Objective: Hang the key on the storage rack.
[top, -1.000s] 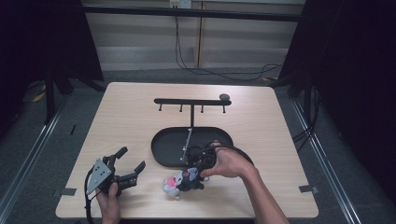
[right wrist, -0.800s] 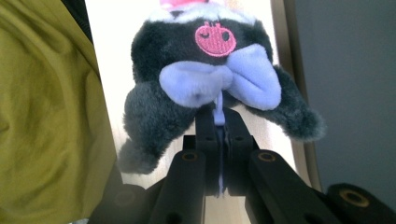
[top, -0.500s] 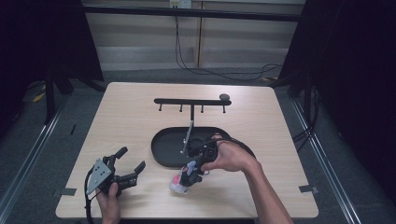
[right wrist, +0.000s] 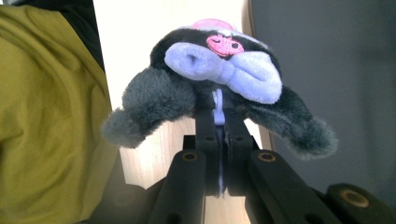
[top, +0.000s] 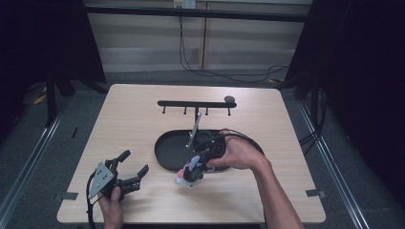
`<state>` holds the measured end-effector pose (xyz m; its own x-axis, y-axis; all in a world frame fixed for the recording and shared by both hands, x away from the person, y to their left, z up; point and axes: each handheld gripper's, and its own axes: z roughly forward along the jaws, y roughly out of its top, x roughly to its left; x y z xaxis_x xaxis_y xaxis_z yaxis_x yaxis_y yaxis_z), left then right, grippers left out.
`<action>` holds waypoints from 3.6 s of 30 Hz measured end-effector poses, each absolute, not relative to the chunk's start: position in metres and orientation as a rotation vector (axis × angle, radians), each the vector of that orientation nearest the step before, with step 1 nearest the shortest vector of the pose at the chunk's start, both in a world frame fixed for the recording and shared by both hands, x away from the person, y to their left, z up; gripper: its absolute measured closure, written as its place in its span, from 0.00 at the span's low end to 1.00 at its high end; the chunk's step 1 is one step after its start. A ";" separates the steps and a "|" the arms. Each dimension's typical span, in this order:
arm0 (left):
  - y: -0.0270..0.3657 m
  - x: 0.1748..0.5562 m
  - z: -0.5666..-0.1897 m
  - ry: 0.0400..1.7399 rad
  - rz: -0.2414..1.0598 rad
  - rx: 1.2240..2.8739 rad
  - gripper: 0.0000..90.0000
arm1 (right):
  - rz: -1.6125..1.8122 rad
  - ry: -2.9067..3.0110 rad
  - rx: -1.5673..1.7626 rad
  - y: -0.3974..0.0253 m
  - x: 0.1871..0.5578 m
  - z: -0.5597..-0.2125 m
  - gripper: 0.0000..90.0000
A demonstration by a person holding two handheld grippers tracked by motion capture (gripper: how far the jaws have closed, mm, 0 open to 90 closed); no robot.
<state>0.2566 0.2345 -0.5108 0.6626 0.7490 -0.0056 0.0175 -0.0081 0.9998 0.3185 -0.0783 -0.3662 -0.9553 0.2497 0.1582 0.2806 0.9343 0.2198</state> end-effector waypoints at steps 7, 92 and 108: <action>0.235 0.257 -0.511 0.673 0.652 1.482 0.17 | -0.362 -2.984 -0.389 -0.078 0.322 -0.357 0.97; 0.234 0.257 -0.511 0.665 0.652 1.479 0.17 | -0.205 -3.035 -0.463 -0.052 0.435 -0.302 0.97; 0.234 0.257 -0.511 0.668 0.651 1.477 0.17 | -0.194 -3.057 -0.481 -0.058 0.452 -0.300 0.97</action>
